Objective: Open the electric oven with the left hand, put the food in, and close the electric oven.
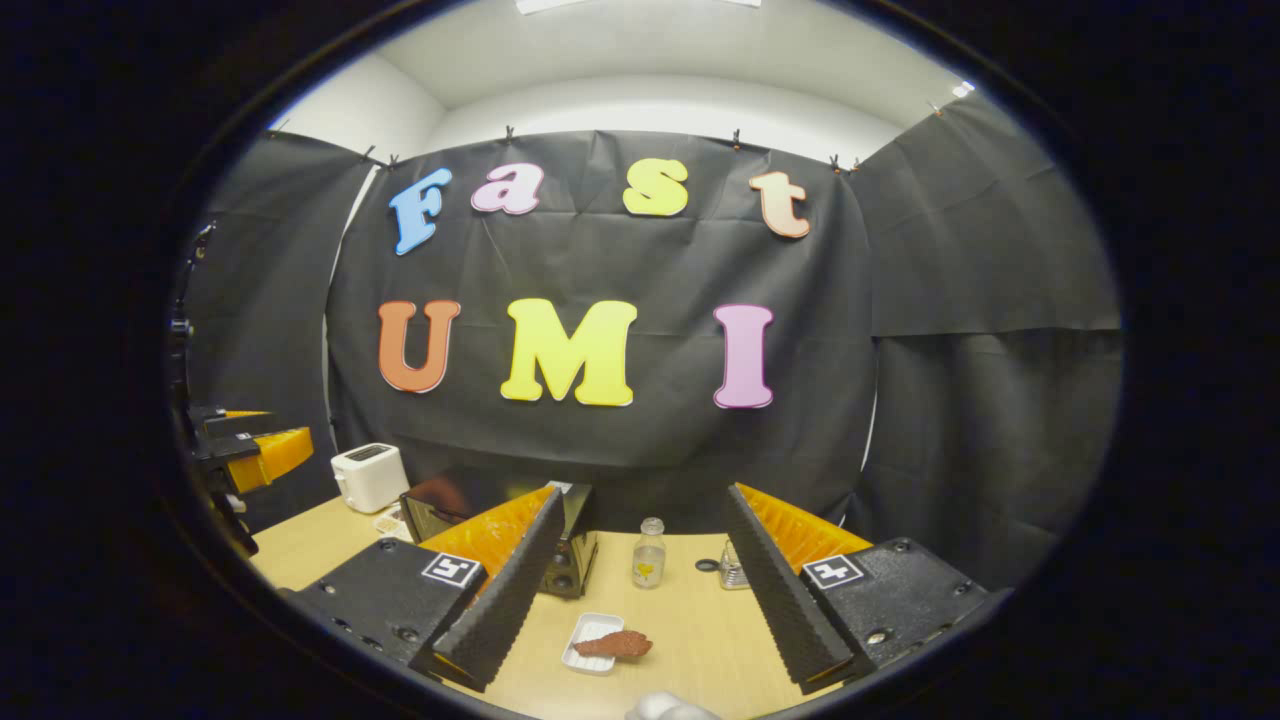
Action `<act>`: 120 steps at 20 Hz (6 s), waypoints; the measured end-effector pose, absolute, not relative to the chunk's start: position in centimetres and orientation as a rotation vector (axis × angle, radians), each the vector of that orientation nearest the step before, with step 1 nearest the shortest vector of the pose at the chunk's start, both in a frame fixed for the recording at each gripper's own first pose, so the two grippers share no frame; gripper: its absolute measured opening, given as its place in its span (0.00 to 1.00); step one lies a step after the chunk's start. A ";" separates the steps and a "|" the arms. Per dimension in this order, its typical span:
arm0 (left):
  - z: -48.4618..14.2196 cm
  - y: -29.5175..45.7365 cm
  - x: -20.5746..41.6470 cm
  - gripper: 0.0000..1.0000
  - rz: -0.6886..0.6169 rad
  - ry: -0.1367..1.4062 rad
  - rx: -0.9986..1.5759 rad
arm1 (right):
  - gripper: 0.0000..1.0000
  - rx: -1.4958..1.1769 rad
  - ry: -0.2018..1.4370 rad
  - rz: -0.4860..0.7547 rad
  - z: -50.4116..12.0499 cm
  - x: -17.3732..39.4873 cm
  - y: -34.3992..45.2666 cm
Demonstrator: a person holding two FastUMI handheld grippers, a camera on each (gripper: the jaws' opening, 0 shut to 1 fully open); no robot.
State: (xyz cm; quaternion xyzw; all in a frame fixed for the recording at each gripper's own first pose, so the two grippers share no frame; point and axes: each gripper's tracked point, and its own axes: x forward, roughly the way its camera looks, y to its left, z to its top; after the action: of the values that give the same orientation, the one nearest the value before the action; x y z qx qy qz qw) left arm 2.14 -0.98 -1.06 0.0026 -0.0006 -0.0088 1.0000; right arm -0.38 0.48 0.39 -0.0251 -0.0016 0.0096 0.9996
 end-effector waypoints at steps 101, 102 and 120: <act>-13.4 0.0 -5.6 0.97 0.176 0.311 0.004 | 0.78 0.275 0.812 0.329 -32.6 10.4 0.0; -13.1 0.0 -6.2 0.97 0.206 0.316 0.007 | 0.75 0.301 0.846 0.341 -33.5 10.8 0.1; -13.5 2.0 -7.9 0.97 0.278 0.339 -0.053 | 0.14 0.469 0.870 0.396 -28.9 12.8 2.9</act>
State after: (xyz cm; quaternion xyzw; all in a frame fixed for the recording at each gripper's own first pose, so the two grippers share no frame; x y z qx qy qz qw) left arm -7.87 2.00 -13.55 -0.0261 0.1681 0.1378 0.9757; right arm 12.81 2.89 -28.89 0.2237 0.4149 0.1886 0.8615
